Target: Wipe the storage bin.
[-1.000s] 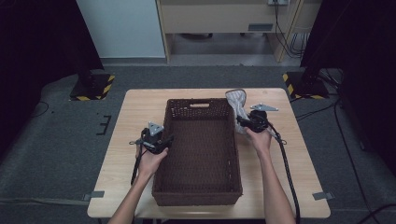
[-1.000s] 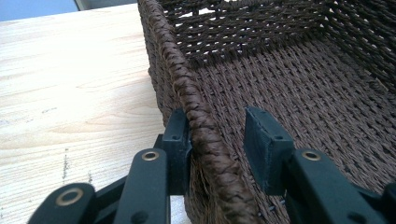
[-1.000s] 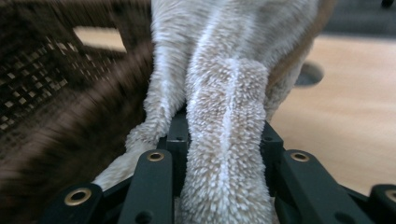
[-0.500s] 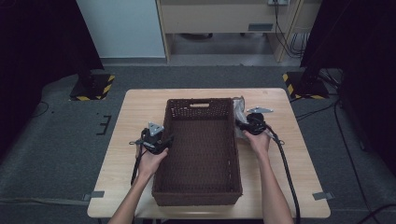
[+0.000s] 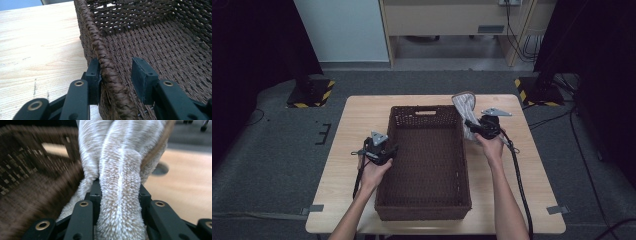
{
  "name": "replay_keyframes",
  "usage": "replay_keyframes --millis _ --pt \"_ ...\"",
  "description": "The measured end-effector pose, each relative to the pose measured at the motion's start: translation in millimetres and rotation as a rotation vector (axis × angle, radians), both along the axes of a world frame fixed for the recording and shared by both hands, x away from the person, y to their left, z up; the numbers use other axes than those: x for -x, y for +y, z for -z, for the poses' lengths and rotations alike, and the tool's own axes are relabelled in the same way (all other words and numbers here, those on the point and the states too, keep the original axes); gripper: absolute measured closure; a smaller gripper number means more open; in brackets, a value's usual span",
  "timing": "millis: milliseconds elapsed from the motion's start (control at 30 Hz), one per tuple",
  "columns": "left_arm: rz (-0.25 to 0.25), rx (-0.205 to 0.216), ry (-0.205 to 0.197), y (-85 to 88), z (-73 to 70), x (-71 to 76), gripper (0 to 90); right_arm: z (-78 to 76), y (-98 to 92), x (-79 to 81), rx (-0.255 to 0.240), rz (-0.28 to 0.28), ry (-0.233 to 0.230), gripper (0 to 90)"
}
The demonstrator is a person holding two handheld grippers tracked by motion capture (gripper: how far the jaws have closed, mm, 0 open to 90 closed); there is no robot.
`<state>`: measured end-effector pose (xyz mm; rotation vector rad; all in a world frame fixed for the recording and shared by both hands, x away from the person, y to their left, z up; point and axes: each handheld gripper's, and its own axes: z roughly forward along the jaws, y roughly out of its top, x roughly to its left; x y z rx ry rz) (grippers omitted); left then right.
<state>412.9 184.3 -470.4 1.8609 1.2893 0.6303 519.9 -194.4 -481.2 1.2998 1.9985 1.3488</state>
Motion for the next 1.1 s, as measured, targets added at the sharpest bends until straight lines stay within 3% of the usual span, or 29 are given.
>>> replay_keyframes --millis 100,167,267,300,367,500,667,800,867,933,1033,1100 --pt "0.001 0.002 0.001 0.3 0.0 -0.1 60.0 20.2 6.0 -2.3 -0.001 0.005 0.048 68.4" --pt "0.002 0.001 0.001 0.3 0.0 -0.1 60.0 31.5 9.2 -2.8 0.044 0.005 0.084 68.4" --pt "0.002 0.001 0.000 0.5 0.0 0.1 59.9 46.7 14.3 -2.9 0.166 0.009 0.137 68.4" --pt "0.003 0.000 -0.001 0.6 0.1 0.1 59.9 46.9 14.4 -2.3 0.149 0.017 0.142 68.4" --pt "-0.001 0.007 -0.001 0.3 0.5 0.0 59.9 43.8 13.7 -1.7 0.156 0.019 0.139 68.2" --pt "0.000 0.005 0.000 0.1 0.6 -0.2 59.4 21.2 1.3 3.1 0.142 0.031 0.089 67.8" --pt "0.006 -0.009 0.008 0.4 1.1 -0.8 59.4 -31.0 -17.2 19.3 0.044 0.023 -0.039 67.8" --pt "0.009 -0.003 0.013 1.4 0.4 -0.9 59.2 -57.4 -20.2 37.9 -0.031 -0.036 -0.077 67.8" --pt "0.012 0.013 0.019 3.0 -1.7 -1.2 58.3 -60.7 -15.8 47.7 -0.027 -0.067 -0.077 67.8" --pt "0.017 0.031 0.015 4.5 -3.7 -0.7 55.3 -55.2 -7.7 55.8 0.009 -0.106 -0.049 67.8" --pt "0.021 0.012 0.008 4.4 -4.6 1.5 54.2 -40.2 2.2 60.4 0.072 -0.098 -0.024 68.0" --pt "0.024 0.007 0.009 4.5 -4.9 2.2 53.5 -32.1 1.0 59.5 0.032 -0.073 0.003 68.0"
